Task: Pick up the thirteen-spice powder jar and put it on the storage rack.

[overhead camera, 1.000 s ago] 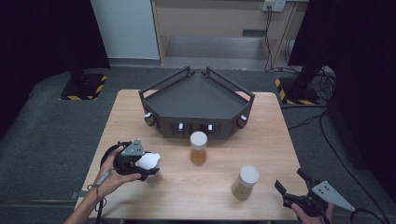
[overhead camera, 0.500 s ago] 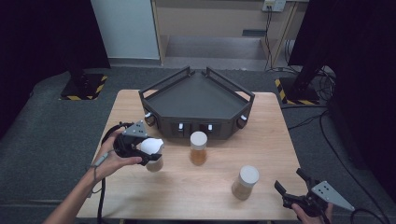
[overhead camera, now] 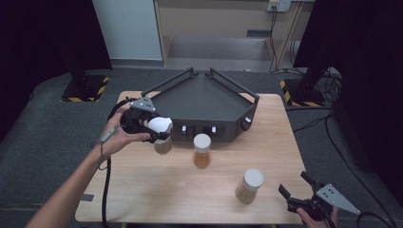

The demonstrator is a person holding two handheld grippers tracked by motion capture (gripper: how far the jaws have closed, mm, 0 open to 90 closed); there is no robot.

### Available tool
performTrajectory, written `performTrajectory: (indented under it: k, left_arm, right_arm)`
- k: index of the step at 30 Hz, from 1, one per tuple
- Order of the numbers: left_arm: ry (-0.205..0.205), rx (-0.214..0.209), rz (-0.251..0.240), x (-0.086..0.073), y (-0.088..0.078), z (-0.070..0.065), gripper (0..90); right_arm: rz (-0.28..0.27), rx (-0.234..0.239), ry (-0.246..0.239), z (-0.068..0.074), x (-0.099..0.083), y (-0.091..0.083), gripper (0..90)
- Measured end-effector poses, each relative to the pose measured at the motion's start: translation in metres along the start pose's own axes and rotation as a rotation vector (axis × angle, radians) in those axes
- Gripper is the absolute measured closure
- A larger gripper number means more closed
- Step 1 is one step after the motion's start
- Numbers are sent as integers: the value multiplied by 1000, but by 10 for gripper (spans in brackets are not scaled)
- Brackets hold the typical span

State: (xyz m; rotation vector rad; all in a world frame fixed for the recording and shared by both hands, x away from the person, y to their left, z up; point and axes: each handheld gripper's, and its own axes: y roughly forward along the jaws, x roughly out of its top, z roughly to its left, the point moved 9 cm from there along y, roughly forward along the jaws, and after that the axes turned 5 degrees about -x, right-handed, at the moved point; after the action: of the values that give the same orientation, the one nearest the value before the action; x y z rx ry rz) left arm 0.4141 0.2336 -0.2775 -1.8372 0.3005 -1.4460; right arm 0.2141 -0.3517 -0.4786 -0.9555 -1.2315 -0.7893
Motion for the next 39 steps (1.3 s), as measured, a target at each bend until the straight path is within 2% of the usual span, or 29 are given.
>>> performTrajectory:
  k: [4,7,14,24,29,33,39]
  left_arm:
    - [-3,11,-6,18,-6,9,296]
    - [-13,24,-29,28,-12,16,296]
    - [-3,41,-35,51,-22,27,296]
    - [-10,56,-23,71,-23,41,296]
    - [-39,82,-17,76,-16,51,296]
    - [-90,111,-20,79,-8,60,296]
    - [-136,162,-13,87,7,74,296]
  right_arm:
    - [3,2,4,0,-1,1,8]
    - [4,3,6,0,-1,1,8]
    - [10,2,20,-2,-2,3,8]
    - [8,3,37,-3,-3,5,8]
    - [7,10,34,-4,-4,6,8]
    - [5,12,36,-4,-4,6,8]
    - [4,15,35,-5,-4,7,8]
